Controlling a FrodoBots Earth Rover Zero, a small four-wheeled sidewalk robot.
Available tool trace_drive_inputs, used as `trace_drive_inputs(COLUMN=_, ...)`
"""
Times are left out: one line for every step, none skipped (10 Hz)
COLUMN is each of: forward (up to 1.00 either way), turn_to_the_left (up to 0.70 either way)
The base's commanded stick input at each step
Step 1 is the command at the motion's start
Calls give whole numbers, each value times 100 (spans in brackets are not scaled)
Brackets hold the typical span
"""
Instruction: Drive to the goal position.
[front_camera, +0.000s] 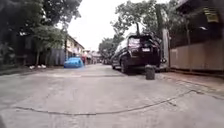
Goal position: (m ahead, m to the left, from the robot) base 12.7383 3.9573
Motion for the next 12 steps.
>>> trace_drive_inputs(forward=100, turn_to_the_left=0)
trace_drive_inputs(forward=100, turn_to_the_left=0)
trace_drive_inputs(forward=100, turn_to_the_left=0)
trace_drive_inputs(forward=100, turn_to_the_left=0)
trace_drive_inputs(forward=100, turn_to_the_left=0)
trace_drive_inputs(forward=100, turn_to_the_left=0)
trace_drive_inputs(forward=100, turn_to_the_left=0)
trace_drive_inputs(forward=100, turn_to_the_left=0)
trace_drive_inputs(forward=100, turn_to_the_left=0)
trace_drive_inputs(forward=100, turn_to_the_left=0)
trace_drive_inputs(forward=100, turn_to_the_left=0)
trace_drive_inputs(forward=100, turn_to_the_left=0)
